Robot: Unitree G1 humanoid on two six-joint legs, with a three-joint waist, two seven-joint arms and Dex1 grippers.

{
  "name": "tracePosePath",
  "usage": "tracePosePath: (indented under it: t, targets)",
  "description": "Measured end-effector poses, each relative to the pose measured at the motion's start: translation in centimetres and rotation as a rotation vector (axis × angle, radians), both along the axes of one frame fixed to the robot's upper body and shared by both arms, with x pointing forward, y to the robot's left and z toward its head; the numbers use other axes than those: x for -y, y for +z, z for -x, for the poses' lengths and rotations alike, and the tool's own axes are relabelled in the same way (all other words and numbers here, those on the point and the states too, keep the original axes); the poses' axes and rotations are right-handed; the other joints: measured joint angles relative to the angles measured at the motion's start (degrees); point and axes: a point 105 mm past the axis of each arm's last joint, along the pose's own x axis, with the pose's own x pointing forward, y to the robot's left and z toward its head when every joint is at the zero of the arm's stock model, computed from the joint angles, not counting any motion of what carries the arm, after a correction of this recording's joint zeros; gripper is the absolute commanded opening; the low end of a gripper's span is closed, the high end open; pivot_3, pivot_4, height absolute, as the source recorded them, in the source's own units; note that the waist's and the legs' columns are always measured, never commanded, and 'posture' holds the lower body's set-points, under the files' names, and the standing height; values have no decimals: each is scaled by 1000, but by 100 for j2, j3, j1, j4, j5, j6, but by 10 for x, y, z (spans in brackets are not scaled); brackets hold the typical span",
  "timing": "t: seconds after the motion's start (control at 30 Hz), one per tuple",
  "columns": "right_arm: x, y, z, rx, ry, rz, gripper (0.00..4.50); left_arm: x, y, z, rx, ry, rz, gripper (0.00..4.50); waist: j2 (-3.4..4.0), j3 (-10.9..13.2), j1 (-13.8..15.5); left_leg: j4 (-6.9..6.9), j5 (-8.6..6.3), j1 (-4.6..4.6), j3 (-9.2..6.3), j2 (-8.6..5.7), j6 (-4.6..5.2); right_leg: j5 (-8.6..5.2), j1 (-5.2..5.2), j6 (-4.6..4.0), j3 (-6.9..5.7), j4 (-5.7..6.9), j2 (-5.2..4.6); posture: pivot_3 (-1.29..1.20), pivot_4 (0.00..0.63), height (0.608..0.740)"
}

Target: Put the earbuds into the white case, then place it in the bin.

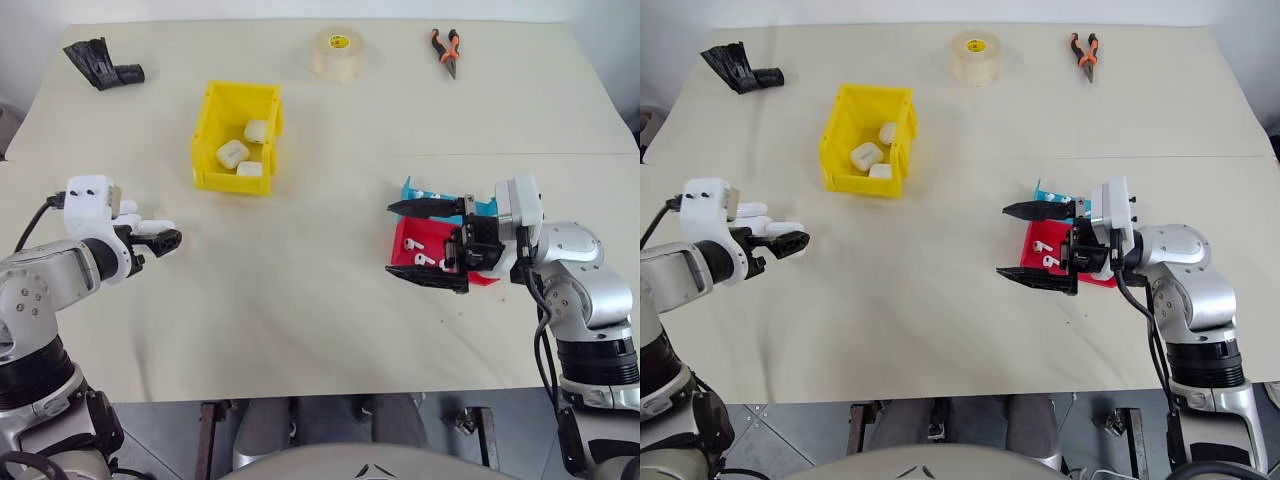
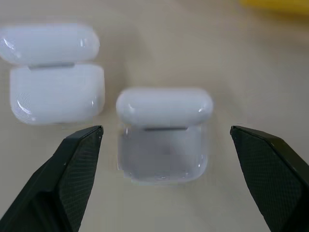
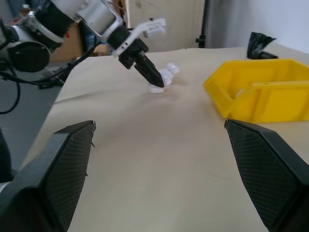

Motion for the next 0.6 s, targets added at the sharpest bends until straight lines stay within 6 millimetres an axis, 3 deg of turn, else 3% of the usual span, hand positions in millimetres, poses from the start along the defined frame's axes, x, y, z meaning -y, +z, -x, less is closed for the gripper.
tracePosePath:
  t: [0.6]
  targets:
    - [0,-2,6,-1,-55,-17,4500,11,-5,-17,-29,9,25,4491,-5,-1,81,6,0,4,3,-1,-1,0,2,0,5,5,-1,0,150,740]
